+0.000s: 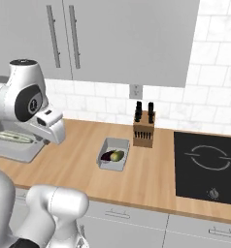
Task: Take the meat container that has the fish and place it on the second highest rack of the freezer. Then take the vegetable container that has the eggplant and cucumber and place it on the highest rack of the freezer.
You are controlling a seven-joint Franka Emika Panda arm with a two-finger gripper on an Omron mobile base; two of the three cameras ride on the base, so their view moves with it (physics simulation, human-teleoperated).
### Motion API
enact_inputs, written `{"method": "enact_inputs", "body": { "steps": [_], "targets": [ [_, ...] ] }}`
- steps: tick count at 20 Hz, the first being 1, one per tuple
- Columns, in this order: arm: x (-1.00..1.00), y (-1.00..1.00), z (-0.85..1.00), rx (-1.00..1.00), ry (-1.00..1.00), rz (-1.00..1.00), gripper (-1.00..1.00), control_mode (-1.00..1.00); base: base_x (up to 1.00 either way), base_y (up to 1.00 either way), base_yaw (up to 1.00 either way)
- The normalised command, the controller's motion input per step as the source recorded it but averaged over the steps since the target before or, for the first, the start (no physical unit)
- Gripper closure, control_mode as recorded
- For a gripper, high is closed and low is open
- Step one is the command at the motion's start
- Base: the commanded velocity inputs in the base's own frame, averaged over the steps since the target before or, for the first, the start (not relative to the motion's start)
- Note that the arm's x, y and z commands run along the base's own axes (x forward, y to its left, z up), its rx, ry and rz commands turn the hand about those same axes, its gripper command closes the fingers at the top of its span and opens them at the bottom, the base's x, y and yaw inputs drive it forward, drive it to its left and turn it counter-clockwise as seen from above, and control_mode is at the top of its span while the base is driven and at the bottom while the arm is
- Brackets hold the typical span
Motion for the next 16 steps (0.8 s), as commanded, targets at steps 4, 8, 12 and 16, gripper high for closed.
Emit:
{"method": "enact_inputs", "body": {
  "steps": [4,8,12,16],
  "targets": [
    [-0.39,0.0,0.14,0.0,0.04,-0.03,1.0,-1.0,0.0,0.0,0.0],
    [-0.56,-0.03,0.24,0.0,0.04,0.0,1.0,-1.0,0.0,0.0,0.0],
    [-0.43,-0.09,0.21,0.0,0.11,0.0,1.0,-1.0,0.0,0.0,0.0],
    [-0.56,0.0,0.02,0.0,0.08,-0.01,1.0,-1.0,0.0,0.0,0.0]
  ]
}}
